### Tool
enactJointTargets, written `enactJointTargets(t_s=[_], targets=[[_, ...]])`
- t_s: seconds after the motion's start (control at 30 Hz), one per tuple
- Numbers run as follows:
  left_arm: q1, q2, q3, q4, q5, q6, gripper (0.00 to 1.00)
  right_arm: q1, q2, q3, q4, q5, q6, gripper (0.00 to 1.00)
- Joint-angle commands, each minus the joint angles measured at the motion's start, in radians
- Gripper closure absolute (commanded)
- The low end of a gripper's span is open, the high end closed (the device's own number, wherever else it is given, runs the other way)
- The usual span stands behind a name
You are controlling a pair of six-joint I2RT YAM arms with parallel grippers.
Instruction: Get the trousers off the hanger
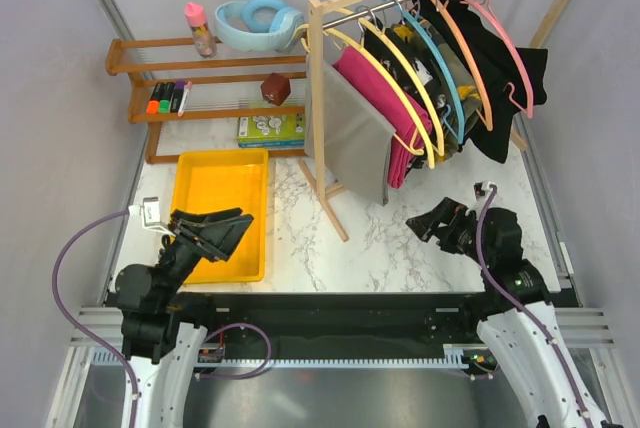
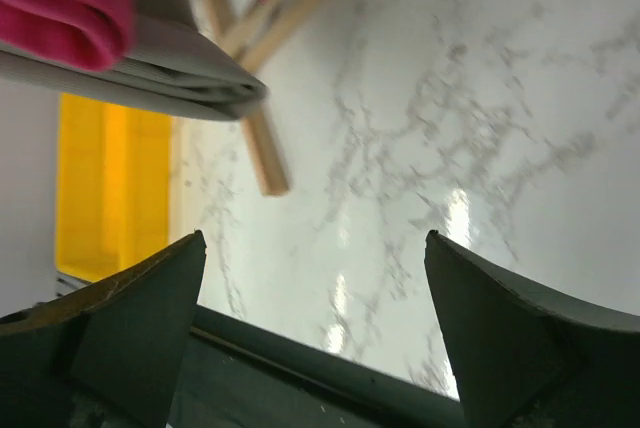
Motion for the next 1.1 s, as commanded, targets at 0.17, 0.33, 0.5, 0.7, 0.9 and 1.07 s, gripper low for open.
enactJointTargets(t_s=[0.17,0.33,0.5,0.7,0.9,1.07], targets=[[0.005,-0.011,0.089,-0.347,-0.056,0.069,0.01,-0.001,0.06,0.236,-0.262,0.014,-0.148,0.02],[0.001,0.177,0.139,-0.354,0.024,0.106,0.01,-0.001,0.102,0.503,-0.374,0.079,-0.261,0.02],[0.0,0.295,0.187,-0.348,0.037,0.181,0.01,-0.001,0.274,0.804,-0.458,0.121,-0.381,0.02],[-0.008,0.544,0.244,-0.336,0.177,0.249,0.09,-0.001,0.423,1.075,-0.486,0.016,-0.478,0.05],[-0.103,0.552,0.262,-0.238,0.234,0.221,0.08,0.004,0.535,1.262,-0.418,-0.207,-0.446,0.14],[-0.216,0.57,0.235,-0.193,0.217,0.212,0.08,0.009,0.548,1.293,-0.467,-0.123,-0.467,0.16]])
